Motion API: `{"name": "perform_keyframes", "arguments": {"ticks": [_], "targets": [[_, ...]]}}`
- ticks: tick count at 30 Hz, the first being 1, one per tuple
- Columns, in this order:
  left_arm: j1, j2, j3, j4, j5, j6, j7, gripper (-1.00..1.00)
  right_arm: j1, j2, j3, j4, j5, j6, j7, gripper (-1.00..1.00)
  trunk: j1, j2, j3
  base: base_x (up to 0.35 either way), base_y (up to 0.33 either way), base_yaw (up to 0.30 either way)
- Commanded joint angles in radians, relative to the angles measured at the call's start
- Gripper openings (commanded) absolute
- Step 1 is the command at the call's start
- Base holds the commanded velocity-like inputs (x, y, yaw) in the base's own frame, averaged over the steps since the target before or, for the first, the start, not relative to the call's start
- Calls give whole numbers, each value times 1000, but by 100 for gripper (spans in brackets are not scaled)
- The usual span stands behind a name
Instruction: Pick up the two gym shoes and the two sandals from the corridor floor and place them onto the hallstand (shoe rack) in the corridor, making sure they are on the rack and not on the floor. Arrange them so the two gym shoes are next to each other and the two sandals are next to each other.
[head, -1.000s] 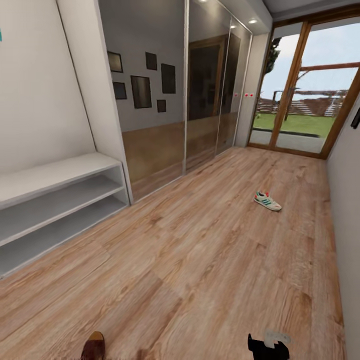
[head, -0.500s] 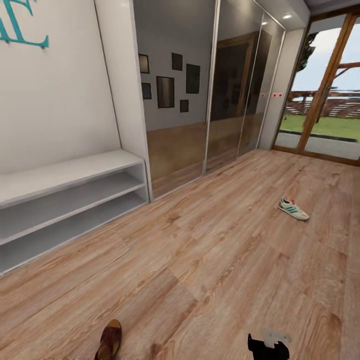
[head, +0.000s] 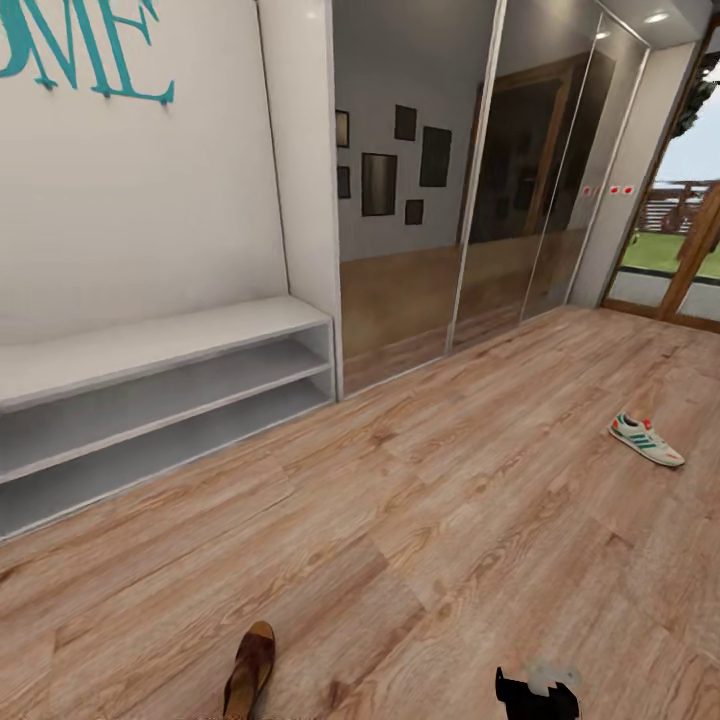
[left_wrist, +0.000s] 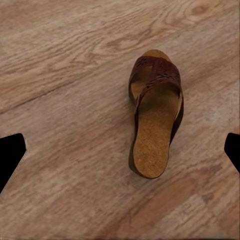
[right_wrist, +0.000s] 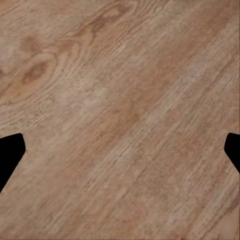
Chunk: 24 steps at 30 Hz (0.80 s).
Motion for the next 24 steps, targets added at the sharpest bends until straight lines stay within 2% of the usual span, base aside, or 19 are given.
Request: {"name": "perform_keyframes", "arguments": {"ticks": [1,12,18,19,21,24], "targets": [[-1,0,4,1,8,0,-10,100,0,0,-4,1,0,-4,0,100,0,0,-1,0,0,279],[-4,-1,0,-3,5,5,-9,100,0,0,-6,0,0,-3,-1,100,0,0,-1,0,0,273],[-19,1,-4,-10,-1,17,-9,100,0,0,-6,-2,-1,-3,1,100,0,0,-1,0,0,118],[-68,4,-9,-11,-7,23,-10,100,0,-1,-7,-6,0,-3,3,100,0,0,-1,0,0,26],[-122,5,-12,-6,-16,42,-11,100,0,-2,-7,-25,0,-3,3,100,0,0,-1,0,0,17],[-176,5,-13,-3,-30,92,-12,100,0,-8,-7,-77,0,-1,4,100,0,0,-1,0,0,9]]}}
